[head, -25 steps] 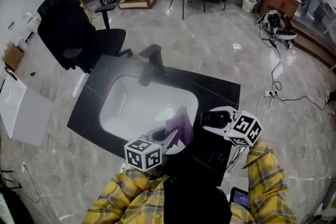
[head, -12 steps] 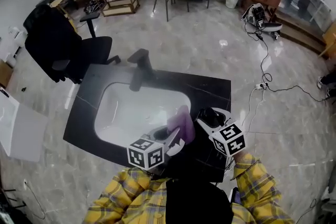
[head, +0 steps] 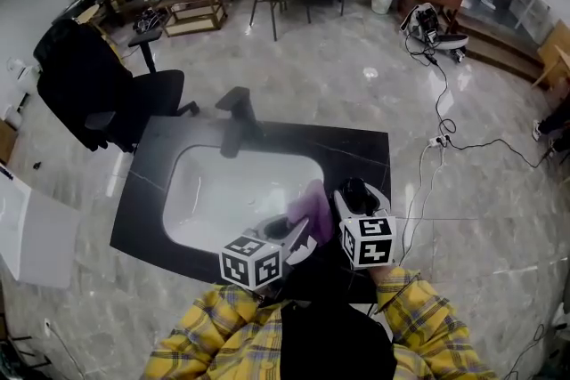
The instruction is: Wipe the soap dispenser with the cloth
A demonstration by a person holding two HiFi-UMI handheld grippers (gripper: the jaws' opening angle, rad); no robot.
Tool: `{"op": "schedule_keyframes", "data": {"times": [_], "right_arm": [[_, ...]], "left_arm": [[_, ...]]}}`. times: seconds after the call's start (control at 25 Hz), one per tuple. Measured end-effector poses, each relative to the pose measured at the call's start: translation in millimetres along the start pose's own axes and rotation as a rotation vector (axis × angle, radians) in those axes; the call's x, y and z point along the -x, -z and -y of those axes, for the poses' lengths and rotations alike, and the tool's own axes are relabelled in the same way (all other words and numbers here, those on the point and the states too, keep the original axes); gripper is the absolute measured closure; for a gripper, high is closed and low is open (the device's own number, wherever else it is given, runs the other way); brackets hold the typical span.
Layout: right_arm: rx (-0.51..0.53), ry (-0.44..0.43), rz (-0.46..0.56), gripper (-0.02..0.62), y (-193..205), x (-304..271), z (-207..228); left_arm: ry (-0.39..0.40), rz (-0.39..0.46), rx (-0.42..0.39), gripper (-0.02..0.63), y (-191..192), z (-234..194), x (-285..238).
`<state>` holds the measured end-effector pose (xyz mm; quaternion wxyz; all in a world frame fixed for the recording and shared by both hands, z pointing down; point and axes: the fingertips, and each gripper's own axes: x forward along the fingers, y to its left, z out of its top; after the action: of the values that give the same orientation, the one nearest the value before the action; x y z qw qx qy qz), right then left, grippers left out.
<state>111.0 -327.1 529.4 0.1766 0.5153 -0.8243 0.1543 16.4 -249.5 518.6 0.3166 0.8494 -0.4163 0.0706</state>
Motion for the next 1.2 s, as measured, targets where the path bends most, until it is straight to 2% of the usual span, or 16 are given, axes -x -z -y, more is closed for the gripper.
{"op": "schedule_keyframes", "data": {"times": [0.16, 0.24, 0.44, 0.68, 0.84, 1.04, 1.2], "right_arm": [[-0.056, 0.109, 0.004, 0.383, 0, 1, -2], [-0.075, 0.135, 0.002, 0.383, 1, 3, -3], [-0.077, 0.001, -0.006, 0.345, -4, 6, -21], [0.025, -0.047, 0.054, 0.330, -12, 33, -22], [-0.003, -0.057, 0.085, 0.331, -13, 53, -11], [-0.040, -0.029, 0.084, 0.331, -2, 69, 7], [-0.072, -0.007, 0.076, 0.331, 8, 77, 22]], "left_arm": [[0.008, -0.009, -0.010, 0.541, 0, -1, 7], [0.012, -0.009, -0.013, 0.541, 0, 1, 7], [0.022, 0.000, -0.011, 0.541, -3, 3, 11], [0.047, 0.047, 0.004, 0.541, -13, 8, 7], [0.082, 0.074, -0.013, 0.541, -24, 23, -3], [0.112, 0.044, -0.012, 0.541, -17, 28, -23], [0.101, 0.022, 0.015, 0.541, -7, 23, -36]]}}
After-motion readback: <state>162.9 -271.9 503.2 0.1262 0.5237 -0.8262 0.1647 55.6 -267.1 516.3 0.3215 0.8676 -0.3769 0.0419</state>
